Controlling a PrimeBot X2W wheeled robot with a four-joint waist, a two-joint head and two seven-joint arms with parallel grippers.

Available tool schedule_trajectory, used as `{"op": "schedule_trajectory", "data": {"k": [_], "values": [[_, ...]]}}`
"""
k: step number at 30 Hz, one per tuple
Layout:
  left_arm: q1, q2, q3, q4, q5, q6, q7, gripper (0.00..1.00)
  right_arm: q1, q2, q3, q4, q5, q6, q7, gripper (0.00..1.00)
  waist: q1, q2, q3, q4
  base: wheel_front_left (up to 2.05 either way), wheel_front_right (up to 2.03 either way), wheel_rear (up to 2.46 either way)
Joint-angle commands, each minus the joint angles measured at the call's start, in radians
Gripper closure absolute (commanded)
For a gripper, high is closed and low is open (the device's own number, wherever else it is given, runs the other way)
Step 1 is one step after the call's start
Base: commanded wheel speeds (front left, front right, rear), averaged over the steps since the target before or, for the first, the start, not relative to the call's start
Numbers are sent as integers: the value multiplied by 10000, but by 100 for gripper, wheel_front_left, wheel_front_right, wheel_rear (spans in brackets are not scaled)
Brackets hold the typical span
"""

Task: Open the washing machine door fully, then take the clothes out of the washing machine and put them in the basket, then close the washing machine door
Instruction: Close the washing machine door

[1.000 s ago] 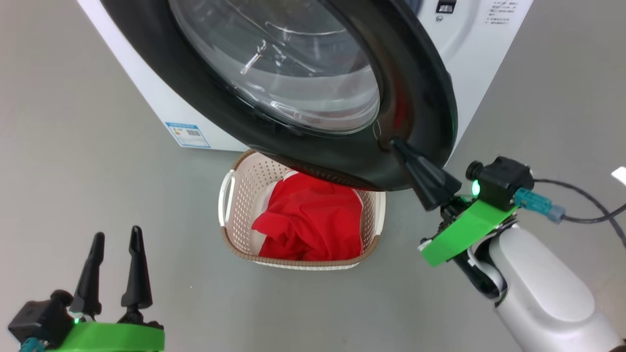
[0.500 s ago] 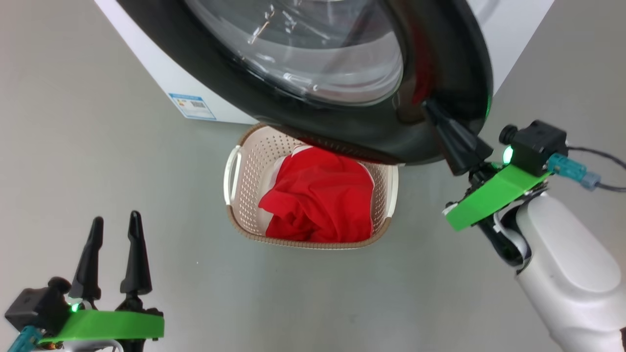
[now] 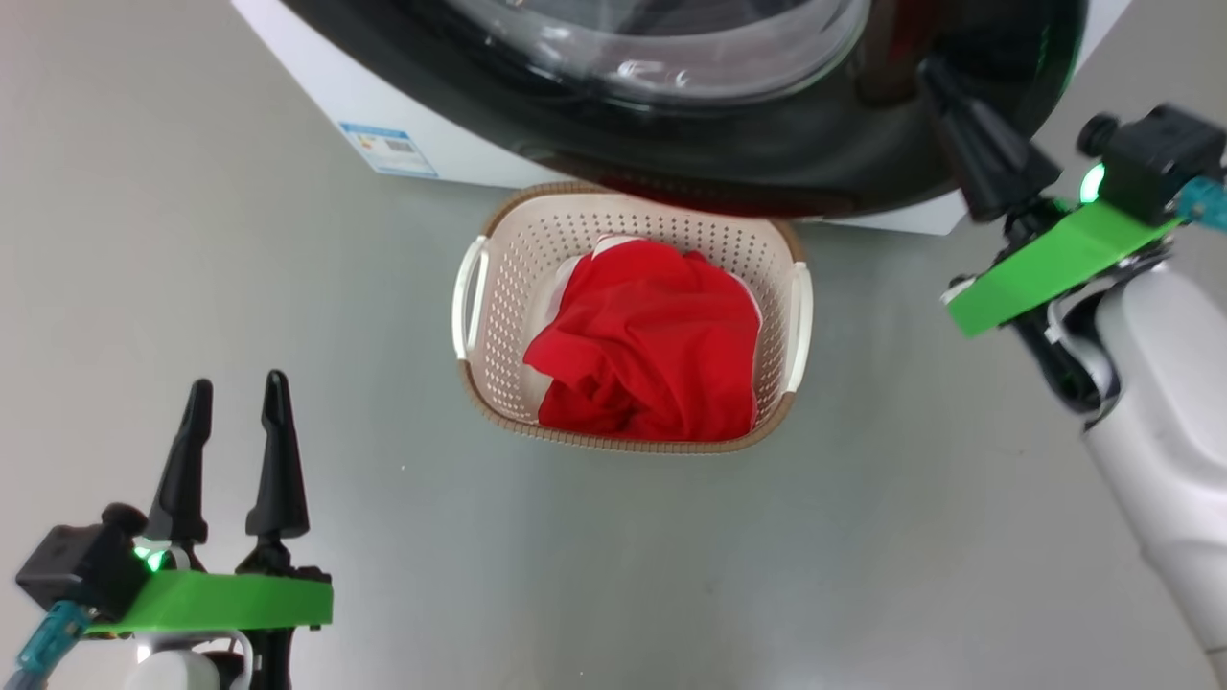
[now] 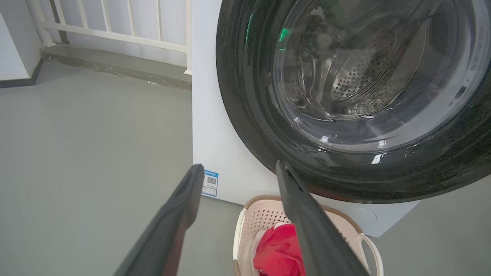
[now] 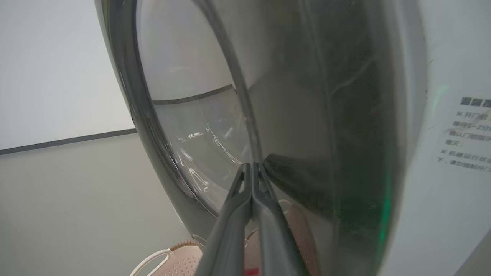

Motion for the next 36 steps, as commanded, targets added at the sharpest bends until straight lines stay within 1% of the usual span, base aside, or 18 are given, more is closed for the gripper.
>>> {"op": "schedule_trajectory", "data": {"k": [1,10,19,26,36], "values": [[-273,174,320,-216,74,-76,-93,0,-167,-75,-22,-137,99,12,-48,100,0,0,188,151,0,0,0],[-508,26,153,-147,83,-148,-93,0,-1316,-497,-133,272,64,12,-48,100,0,0,746,472,0,0,0],[-687,-55,117,-97,95,-178,-93,0,-2215,-718,-382,818,-144,12,-48,100,0,0,985,647,0,0,0],[-729,-104,110,29,128,-190,-93,0,-2656,-579,-812,1630,-477,12,-48,100,0,0,879,698,0,0,0],[-670,-129,154,109,171,-195,-93,0,-2377,-279,-901,1814,-559,12,-48,100,0,0,550,580,0,0,0]]}}
